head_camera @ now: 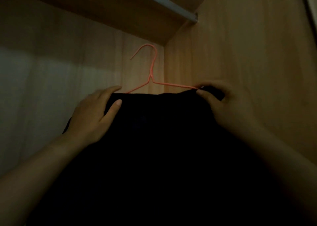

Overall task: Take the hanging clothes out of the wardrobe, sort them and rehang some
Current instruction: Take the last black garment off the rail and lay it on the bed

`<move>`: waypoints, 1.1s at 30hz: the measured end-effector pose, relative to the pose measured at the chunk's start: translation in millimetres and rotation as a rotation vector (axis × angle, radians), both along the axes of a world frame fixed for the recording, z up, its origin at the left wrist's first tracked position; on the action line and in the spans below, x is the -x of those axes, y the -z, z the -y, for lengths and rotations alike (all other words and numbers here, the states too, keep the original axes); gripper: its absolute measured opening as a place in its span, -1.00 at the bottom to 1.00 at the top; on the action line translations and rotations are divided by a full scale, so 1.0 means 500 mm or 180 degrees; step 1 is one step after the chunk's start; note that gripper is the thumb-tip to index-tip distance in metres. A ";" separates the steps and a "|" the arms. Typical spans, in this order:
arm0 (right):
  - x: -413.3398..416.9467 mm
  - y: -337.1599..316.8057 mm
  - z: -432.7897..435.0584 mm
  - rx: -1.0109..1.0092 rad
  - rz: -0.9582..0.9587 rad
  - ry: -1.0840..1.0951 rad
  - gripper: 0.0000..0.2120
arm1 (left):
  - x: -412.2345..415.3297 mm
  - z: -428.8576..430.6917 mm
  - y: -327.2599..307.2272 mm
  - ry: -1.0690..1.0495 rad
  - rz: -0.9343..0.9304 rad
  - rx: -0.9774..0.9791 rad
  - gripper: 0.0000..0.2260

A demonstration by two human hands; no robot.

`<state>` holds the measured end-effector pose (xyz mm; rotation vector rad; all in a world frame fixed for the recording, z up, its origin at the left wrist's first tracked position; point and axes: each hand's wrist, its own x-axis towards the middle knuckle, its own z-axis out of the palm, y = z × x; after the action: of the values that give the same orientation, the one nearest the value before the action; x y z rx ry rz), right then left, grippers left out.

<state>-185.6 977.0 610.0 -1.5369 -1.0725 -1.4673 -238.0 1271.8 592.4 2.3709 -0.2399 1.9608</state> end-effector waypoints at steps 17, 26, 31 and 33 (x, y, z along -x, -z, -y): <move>0.318 0.672 0.154 -0.0493 -0.1548 0.0321 -0.93 | 0.254 0.185 0.553 0.1227 -0.1486 0.0403 -0.77; 0.603 0.912 0.205 -0.1141 -0.2741 0.0509 -0.89 | 0.408 0.261 0.739 0.1612 -0.2101 0.0135 -0.76; 0.772 0.949 0.294 -0.1467 -0.2652 0.0962 -0.92 | 0.507 0.371 0.761 0.1961 -0.2238 -0.0020 -0.80; 0.844 0.957 0.347 -0.1582 -0.2615 0.1186 -0.95 | 0.546 0.436 0.764 0.2146 -0.2356 -0.0058 -0.79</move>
<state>-607.5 803.5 131.6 -1.7509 0.0591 -1.0230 -510.9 1053.7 210.3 2.3796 -0.8493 0.7488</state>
